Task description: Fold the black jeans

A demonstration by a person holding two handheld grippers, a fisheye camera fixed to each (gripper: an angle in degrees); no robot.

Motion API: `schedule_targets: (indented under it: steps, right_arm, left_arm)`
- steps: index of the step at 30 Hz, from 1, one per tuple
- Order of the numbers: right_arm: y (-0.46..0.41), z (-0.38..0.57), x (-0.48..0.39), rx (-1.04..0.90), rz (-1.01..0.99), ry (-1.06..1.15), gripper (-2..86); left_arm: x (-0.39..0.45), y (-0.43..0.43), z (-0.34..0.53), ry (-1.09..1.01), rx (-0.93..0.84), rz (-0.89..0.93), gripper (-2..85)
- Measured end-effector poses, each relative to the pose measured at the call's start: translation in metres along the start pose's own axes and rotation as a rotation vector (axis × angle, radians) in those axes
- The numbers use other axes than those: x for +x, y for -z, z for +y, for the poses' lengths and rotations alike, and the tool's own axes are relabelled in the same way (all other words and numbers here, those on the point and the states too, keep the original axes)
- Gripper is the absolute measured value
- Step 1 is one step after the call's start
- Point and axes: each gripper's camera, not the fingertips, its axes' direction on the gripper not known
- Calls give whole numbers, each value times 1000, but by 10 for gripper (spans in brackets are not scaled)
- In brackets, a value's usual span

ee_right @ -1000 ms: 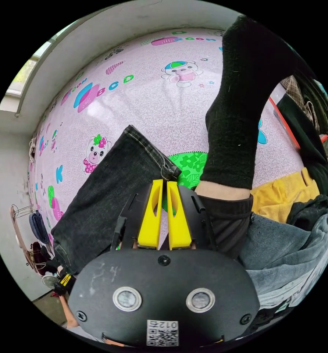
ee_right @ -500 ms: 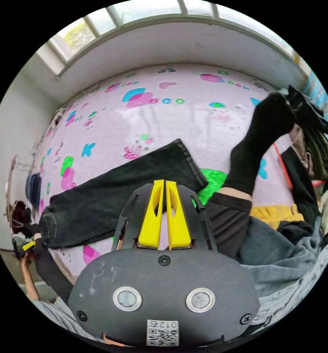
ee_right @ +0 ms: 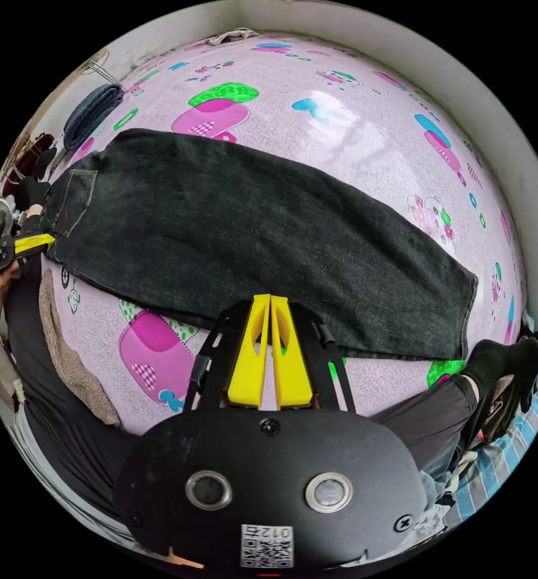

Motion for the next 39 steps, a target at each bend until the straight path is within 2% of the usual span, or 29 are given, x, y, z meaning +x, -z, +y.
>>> schedule_targets:
  steps: [3, 8, 10, 13, 15, 17, 19, 21, 22, 27, 32, 39]
  right_arm:
    - [-1, 6, 1, 20, -5, 3, -8]
    - [0, 4, -18, -75, 167, 112, -8]
    - [5, 9, -14, -47, 190, 108, -8]
    - [30, 28, 29, 106, 160, -106, -7]
    - [41, 43, 76, 136, 33, -326, -6]
    - [50, 74, 145, 203, -222, -640, 0]
    - [56, 103, 185, 305, -340, -835, 9]
    - [60, 122, 212, 337, -360, -967, 23]
    - [62, 127, 224, 327, -345, -1009, 38]
    - [65, 122, 248, 240, -309, -1007, 74]
    - [71, 115, 264, 194, -295, -1027, 60]
    - [83, 109, 272, 136, -277, -1013, 53]
  left_arm:
    - [-1, -2, 1, -3, -17, -15, 8]
    - [-4, -5, 5, -34, -45, -45, 8]
    - [-7, -6, 9, -30, -39, -49, 8]
    - [-18, -9, 19, -1, -15, -23, 8]
    - [-29, -11, 25, 14, -9, 8, 8]
    - [-36, -10, 25, 20, -27, 18, 8]
    - [-33, 12, 29, 18, 87, -6, 9]
    - [-3, 44, 25, -71, 281, -22, 10]
    - [8, 49, 20, -97, 312, -27, 11]
    - [120, 56, -32, -425, 416, 26, 25]
    - [169, 54, -61, -559, 427, 92, 28]
    - [188, 42, -77, -657, 378, 18, 20]
